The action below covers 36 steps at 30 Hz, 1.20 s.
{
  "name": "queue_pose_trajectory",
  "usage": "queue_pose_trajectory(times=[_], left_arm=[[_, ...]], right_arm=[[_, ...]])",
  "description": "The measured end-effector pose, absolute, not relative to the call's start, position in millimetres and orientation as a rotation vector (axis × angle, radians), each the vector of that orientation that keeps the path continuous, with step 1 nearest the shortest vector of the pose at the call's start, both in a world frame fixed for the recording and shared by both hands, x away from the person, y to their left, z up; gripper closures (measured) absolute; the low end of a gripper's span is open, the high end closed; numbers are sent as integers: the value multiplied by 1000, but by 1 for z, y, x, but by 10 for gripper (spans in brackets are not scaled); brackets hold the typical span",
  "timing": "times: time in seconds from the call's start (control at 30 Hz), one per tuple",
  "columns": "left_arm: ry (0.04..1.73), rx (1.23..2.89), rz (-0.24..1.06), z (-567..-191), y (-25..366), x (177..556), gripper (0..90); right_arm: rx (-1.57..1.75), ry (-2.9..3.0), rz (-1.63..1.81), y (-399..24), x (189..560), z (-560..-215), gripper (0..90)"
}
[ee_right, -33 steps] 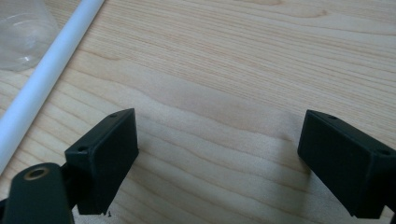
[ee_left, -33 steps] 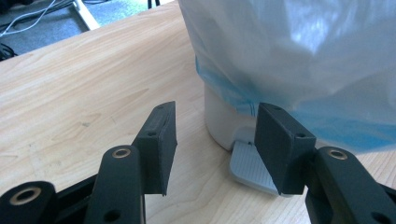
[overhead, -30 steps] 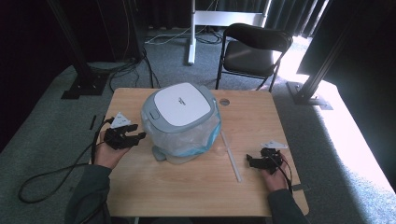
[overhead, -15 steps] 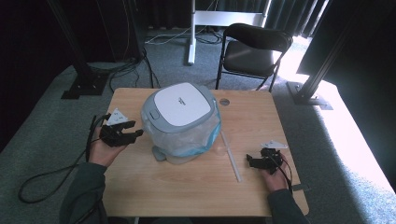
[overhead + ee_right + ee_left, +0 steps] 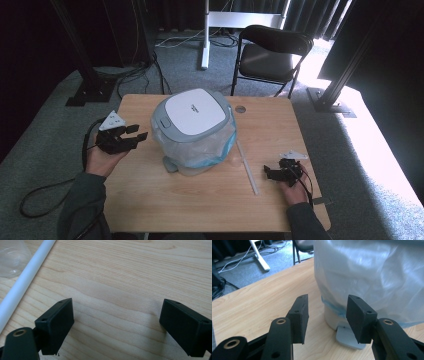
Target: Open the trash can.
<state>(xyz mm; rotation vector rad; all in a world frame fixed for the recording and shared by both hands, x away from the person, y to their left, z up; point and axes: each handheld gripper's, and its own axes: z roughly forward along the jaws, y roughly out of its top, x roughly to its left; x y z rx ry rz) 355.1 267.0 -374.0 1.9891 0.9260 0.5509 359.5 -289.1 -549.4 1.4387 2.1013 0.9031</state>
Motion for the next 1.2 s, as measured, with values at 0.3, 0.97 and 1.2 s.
queue_pose_trajectory(times=[0.3, 0.97, 1.2], left_arm=[[887, 1970, 521, -358, 263, 356, 528], [803, 1950, 517, -323, 241, 361, 538], [790, 1931, 504, -315, 231, 366, 537]], right_arm=[[1438, 2101, 903, -289, 360, -549, 116], [1438, 2102, 902, -289, 359, -549, 116], [1438, 2102, 902, -289, 359, -549, 116]])
